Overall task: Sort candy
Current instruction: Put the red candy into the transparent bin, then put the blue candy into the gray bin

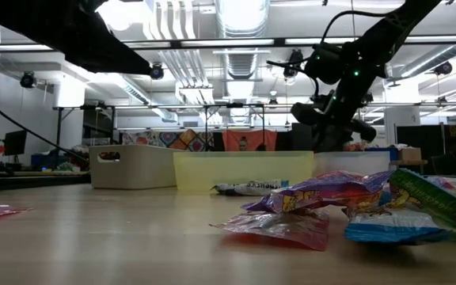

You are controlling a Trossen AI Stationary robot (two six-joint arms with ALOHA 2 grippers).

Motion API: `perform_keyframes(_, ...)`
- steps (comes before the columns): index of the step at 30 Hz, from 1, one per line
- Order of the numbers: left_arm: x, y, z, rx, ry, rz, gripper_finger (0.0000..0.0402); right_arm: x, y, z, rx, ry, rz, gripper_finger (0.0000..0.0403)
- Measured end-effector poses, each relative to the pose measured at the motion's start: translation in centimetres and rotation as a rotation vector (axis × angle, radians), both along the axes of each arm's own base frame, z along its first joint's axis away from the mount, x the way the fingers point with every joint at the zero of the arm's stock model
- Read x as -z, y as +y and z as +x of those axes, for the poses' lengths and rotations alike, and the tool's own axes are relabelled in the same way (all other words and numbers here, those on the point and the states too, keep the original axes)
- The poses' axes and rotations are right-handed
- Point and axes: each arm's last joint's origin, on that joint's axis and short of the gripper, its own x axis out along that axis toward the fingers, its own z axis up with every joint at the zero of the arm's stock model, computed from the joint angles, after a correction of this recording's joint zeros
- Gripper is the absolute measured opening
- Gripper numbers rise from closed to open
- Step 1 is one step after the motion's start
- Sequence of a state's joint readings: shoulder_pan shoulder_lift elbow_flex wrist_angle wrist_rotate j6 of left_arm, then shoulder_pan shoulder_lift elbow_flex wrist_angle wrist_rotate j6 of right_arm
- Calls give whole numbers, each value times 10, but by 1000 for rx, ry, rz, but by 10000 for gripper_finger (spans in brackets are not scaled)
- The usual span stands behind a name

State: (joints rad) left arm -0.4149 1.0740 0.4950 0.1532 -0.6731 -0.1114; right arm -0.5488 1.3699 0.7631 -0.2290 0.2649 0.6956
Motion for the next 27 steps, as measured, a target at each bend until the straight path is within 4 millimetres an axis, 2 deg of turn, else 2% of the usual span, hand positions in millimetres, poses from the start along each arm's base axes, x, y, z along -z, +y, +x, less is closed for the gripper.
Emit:
perform_keyframes(7, 0, 0, 0, -1, -1, -2, 111, -4, 0, 3, -65, -4, 4, 141)
perform_keyframes(14, -1, 0, 0, -3, -13, -14, 111, -33, 7, 17, -258, -127, 23, 128)
perform_keyframes(21, 3, -1, 3, -3, 1, -8, 111, -65, 41, 37, -518, -208, 14, 118)
perform_keyframes(27, 4, -2, 5, 0, 3, 2, 111, -74, 83, 51, -685, -130, 98, 117)
